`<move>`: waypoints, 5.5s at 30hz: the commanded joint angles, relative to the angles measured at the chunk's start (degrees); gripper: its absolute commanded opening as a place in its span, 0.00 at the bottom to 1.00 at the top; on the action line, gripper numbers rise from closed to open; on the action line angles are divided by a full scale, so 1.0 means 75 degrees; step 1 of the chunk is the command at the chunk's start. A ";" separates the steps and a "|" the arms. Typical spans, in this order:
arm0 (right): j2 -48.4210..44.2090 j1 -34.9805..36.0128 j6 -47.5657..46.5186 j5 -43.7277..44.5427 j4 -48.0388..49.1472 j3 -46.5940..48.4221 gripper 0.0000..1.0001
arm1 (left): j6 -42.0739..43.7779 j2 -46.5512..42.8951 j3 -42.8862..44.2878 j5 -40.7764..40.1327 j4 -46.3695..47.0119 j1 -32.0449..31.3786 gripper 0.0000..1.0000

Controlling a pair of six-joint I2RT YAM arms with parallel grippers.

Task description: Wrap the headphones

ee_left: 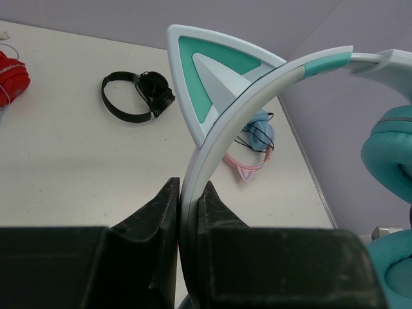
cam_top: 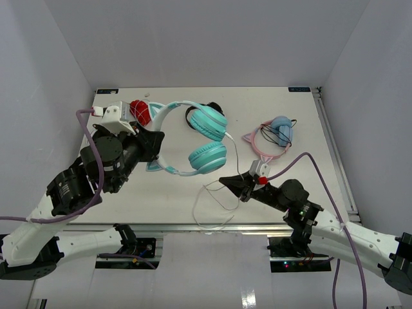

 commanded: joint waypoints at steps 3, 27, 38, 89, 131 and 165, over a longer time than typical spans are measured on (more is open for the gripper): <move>-0.0124 0.0009 0.0137 0.0193 0.0785 -0.0201 0.08 | -0.0292 -0.0457 -0.0047 0.0379 0.0822 0.0017 0.00; 0.0815 -0.0001 0.0137 -0.0801 0.1082 0.0379 0.08 | -0.0002 -0.0711 -0.1936 0.5408 0.2608 0.0017 0.00; 0.1254 -0.0001 0.0137 -0.1061 0.0925 0.0856 0.08 | 0.0461 -0.0693 -0.2535 0.6089 0.2504 0.0017 0.00; 0.1761 -0.0013 0.0353 0.1769 -0.7028 0.4937 0.08 | 0.1862 0.1880 -0.3026 0.1246 -0.0552 0.0017 0.00; 0.2222 -0.0646 0.1987 -0.2662 -0.4214 0.3938 0.09 | -0.1707 0.2668 -0.1154 -0.1721 -0.2393 0.0352 0.00; 0.1716 0.0321 0.2656 -0.0682 -0.2541 0.2405 0.08 | -0.2288 0.1462 -0.1012 -0.1155 -0.0777 0.0451 0.00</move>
